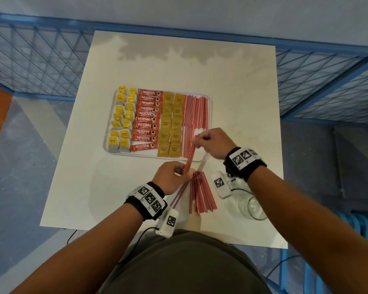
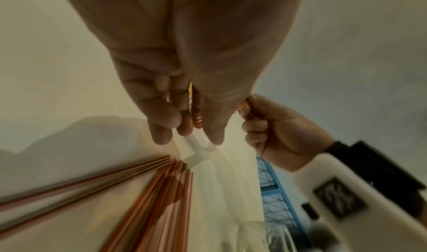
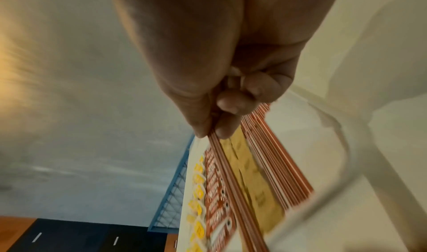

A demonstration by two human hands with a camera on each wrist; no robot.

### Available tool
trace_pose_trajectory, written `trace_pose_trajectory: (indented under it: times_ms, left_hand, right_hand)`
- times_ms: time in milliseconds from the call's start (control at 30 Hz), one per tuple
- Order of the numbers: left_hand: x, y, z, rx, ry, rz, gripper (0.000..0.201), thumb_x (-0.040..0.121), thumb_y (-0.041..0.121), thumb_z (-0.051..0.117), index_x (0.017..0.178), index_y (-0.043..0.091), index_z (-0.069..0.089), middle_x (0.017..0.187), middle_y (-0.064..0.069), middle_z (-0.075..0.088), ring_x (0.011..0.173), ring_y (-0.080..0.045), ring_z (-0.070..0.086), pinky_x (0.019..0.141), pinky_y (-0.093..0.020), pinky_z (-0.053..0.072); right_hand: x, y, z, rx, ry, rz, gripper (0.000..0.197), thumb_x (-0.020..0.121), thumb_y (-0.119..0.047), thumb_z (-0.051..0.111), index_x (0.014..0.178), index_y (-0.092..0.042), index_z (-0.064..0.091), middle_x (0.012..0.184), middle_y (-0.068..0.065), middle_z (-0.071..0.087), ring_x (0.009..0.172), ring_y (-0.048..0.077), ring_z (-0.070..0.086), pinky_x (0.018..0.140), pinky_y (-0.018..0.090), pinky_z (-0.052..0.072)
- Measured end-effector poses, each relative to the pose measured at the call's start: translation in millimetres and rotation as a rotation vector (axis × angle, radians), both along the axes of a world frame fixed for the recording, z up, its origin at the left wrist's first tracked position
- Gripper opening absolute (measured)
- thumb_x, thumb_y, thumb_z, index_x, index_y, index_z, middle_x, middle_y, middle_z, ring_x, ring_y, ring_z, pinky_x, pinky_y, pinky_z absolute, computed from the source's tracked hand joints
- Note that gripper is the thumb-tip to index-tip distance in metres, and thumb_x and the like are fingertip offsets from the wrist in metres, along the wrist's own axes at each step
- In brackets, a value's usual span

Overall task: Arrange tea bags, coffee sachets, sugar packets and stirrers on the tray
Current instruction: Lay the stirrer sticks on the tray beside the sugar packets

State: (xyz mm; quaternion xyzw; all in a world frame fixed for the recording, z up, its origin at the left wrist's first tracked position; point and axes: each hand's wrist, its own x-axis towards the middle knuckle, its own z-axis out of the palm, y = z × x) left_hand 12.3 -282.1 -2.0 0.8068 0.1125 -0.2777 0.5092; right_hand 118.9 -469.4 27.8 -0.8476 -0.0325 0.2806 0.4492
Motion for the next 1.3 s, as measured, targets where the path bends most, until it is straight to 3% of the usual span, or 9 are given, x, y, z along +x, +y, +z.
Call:
trace_pose_trajectory:
  times_ms: [67, 167, 233, 300, 400, 633, 800, 1000, 1300]
  left_hand:
    - [-2, 3, -8, 0.116, 0.010, -0.055, 0.023, 0.082, 0.027, 0.079, 0.102, 0.019, 0.073, 0.086, 0.005, 0.070, 0.073, -0.008, 0.062, 0.075, -0.026, 0.050]
    - [-5, 6, -14, 0.276, 0.038, -0.151, 0.028, 0.082, 0.030, 0.078, 0.106, 0.018, 0.070, 0.091, 0.009, 0.068, 0.084, -0.007, 0.062, 0.074, -0.016, 0.045]
    - [-4, 6, -16, 0.350, 0.066, -0.193, 0.028, 0.082, 0.033, 0.078, 0.104, 0.017, 0.069, 0.094, 0.007, 0.069, 0.089, -0.012, 0.064, 0.081, -0.021, 0.050]
    - [-3, 5, -18, 0.422, 0.076, -0.231, 0.027, 0.081, 0.038, 0.078, 0.097, 0.017, 0.070, 0.093, 0.005, 0.069, 0.090, -0.014, 0.065, 0.084, -0.027, 0.054]
    - [-3, -1, -18, 0.492, 0.080, -0.319, 0.028, 0.080, 0.042, 0.078, 0.088, 0.016, 0.070, 0.088, 0.003, 0.068, 0.085, -0.016, 0.065, 0.078, -0.031, 0.055]
    - [-5, -10, -21, 0.601, 0.040, -0.493, 0.028, 0.083, 0.041, 0.075, 0.083, 0.017, 0.060, 0.087, -0.002, 0.068, 0.083, -0.023, 0.066, 0.077, -0.035, 0.056]
    - [-7, -12, -22, 0.624, 0.013, -0.519, 0.017, 0.088, 0.031, 0.070, 0.092, 0.014, 0.069, 0.089, -0.003, 0.069, 0.085, -0.023, 0.067, 0.075, -0.032, 0.054]
    - [-7, -16, -21, 0.663, -0.009, -0.538, 0.010, 0.089, 0.022, 0.062, 0.083, 0.015, 0.065, 0.075, 0.001, 0.060, 0.073, -0.021, 0.061, 0.066, -0.030, 0.052]
    - [-9, -17, -20, 0.627, 0.018, -0.490, 0.027, 0.086, 0.020, 0.061, 0.062, 0.018, 0.051, 0.063, 0.002, 0.055, 0.067, -0.021, 0.061, 0.058, -0.028, 0.046]
  right_hand:
    - [23, -4, 6, -0.047, -0.038, 0.002, 0.036, 0.095, -0.042, 0.068, 0.071, -0.016, 0.075, 0.064, 0.017, 0.065, 0.052, 0.018, 0.043, 0.051, 0.026, 0.038]
    - [55, -6, 10, -0.130, -0.093, 0.000, 0.037, 0.096, -0.039, 0.068, 0.075, -0.010, 0.076, 0.057, -0.004, 0.061, 0.045, 0.007, 0.046, 0.052, 0.020, 0.038]
    - [70, -6, 7, -0.176, -0.103, 0.001, 0.036, 0.096, -0.036, 0.068, 0.076, -0.006, 0.076, 0.060, -0.005, 0.063, 0.039, -0.002, 0.047, 0.046, 0.012, 0.034]
    - [80, -3, -2, -0.227, -0.088, 0.018, 0.036, 0.095, -0.035, 0.069, 0.073, -0.006, 0.075, 0.056, -0.005, 0.060, 0.038, 0.001, 0.047, 0.045, 0.013, 0.034]
    - [86, 2, -20, -0.271, -0.031, 0.044, 0.039, 0.093, -0.033, 0.072, 0.065, -0.006, 0.071, 0.052, -0.002, 0.057, 0.045, 0.008, 0.047, 0.055, 0.023, 0.040]
    - [85, 11, -45, -0.349, 0.031, 0.118, 0.042, 0.094, -0.031, 0.070, 0.057, -0.010, 0.062, 0.047, 0.000, 0.046, 0.043, 0.013, 0.040, 0.051, 0.025, 0.036]
    - [88, 12, -49, -0.394, 0.041, 0.116, 0.039, 0.093, -0.033, 0.070, 0.077, 0.002, 0.077, 0.048, -0.003, 0.055, 0.042, 0.008, 0.044, 0.050, 0.022, 0.040]
    - [88, 17, -49, -0.538, 0.050, 0.133, 0.048, 0.091, -0.046, 0.069, 0.087, 0.002, 0.077, 0.067, 0.007, 0.067, 0.059, 0.021, 0.059, 0.070, 0.037, 0.059]
    - [37, 5, -19, -0.464, 0.049, 0.090, 0.041, 0.096, -0.042, 0.063, 0.081, -0.006, 0.074, 0.065, -0.004, 0.071, 0.058, 0.010, 0.068, 0.064, 0.025, 0.056]
